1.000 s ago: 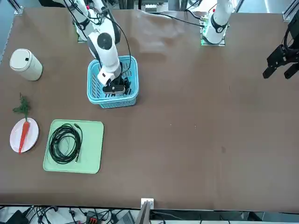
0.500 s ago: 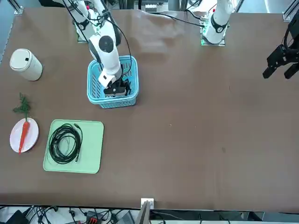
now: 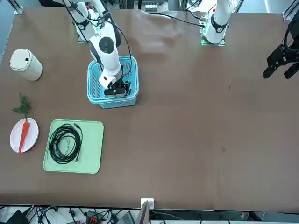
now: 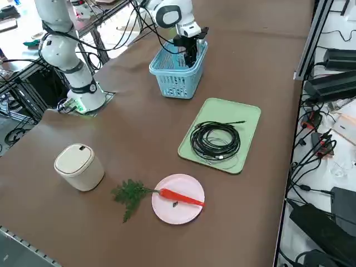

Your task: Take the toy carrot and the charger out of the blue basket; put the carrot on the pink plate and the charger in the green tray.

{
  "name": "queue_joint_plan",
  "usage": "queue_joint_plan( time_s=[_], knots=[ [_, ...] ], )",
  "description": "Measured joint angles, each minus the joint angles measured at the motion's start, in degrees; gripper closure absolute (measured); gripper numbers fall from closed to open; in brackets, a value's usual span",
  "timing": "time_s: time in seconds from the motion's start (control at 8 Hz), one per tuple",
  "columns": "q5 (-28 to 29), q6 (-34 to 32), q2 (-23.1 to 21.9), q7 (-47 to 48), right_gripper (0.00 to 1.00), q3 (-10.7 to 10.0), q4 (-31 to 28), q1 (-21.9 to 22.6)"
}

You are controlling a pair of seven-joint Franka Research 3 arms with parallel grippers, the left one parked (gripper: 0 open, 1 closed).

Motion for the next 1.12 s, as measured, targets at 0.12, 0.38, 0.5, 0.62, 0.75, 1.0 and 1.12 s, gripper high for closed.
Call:
queue_joint_plan(
  time_s=[0.12, 0.38, 0.5, 0.62, 0.75, 1.0, 1.12],
  knots=[
    [0.0, 0.0, 0.3, 0.0, 0.46, 0.0, 0.2, 0.0],
    [0.0, 0.0, 0.3, 0.0, 0.53, 0.0, 0.3, 0.0],
    [0.0, 0.0, 0.3, -0.1, 0.58, 0.0, 0.3, 0.0],
    [-0.1, 0.0, 0.3, -0.2, 0.78, 0.0, 0.4, 0.0],
    [-0.1, 0.0, 0.3, -0.3, 0.86, 0.0, 0.5, 0.0],
    [-0.1, -1.0, 0.3, -0.3, 0.97, 0.0, 0.7, 0.0],
    [-0.1, -1.9, 0.2, -0.3, 0.97, 0.0, 0.9, 0.0]
  ],
)
